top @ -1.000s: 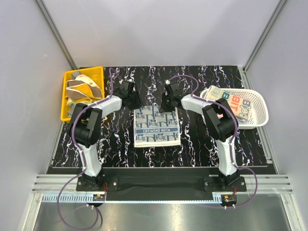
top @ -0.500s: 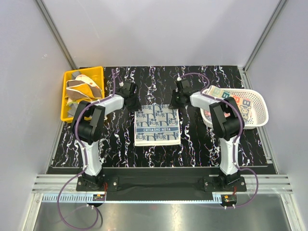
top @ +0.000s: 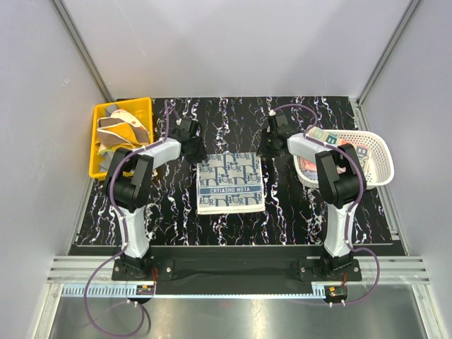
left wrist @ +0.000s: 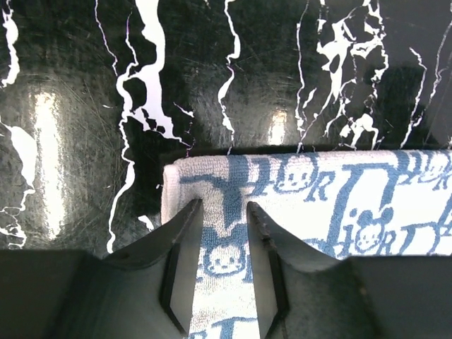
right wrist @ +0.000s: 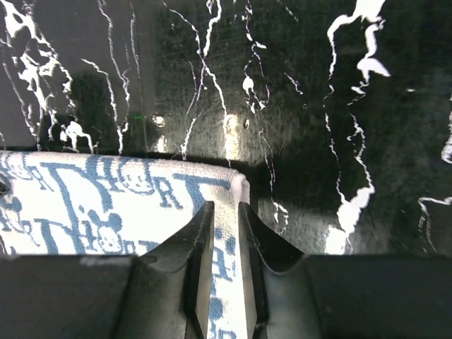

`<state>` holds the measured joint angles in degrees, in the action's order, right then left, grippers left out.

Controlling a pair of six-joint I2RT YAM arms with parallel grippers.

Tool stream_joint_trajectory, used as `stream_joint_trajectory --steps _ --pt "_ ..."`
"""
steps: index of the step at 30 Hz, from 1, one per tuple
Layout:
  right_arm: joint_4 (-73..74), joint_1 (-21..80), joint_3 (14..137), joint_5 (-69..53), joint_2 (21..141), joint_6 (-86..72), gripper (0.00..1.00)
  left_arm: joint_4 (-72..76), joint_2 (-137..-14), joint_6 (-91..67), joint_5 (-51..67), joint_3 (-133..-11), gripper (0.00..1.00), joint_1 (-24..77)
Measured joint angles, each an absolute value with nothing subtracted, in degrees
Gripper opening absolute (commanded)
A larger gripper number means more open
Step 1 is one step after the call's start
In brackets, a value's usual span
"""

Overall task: Fold and stack the towels
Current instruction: Fold the towel

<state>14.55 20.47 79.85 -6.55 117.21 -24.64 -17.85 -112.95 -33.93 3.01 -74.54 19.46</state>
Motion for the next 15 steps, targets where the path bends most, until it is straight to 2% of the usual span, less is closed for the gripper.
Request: stream_joint_trajectory --steps 6,12,15 --pt "14.70 20.47 79.79 -4.73 115.33 -23.27 0.33 -20.21 -111.42 -31.29 2.98 -76.23 0.38 19.14" --pt "15.27 20.47 79.83 -3.44 115.13 -21.56 0.42 -24.53 -107.87 -28.53 -2.15 -78.85 0.40 19.11" --pt "15.92 20.47 80.14 -3.44 115.15 -20.88 0.43 -25.91 -108.16 -26.79 -3.05 -80.58 0.40 19.11"
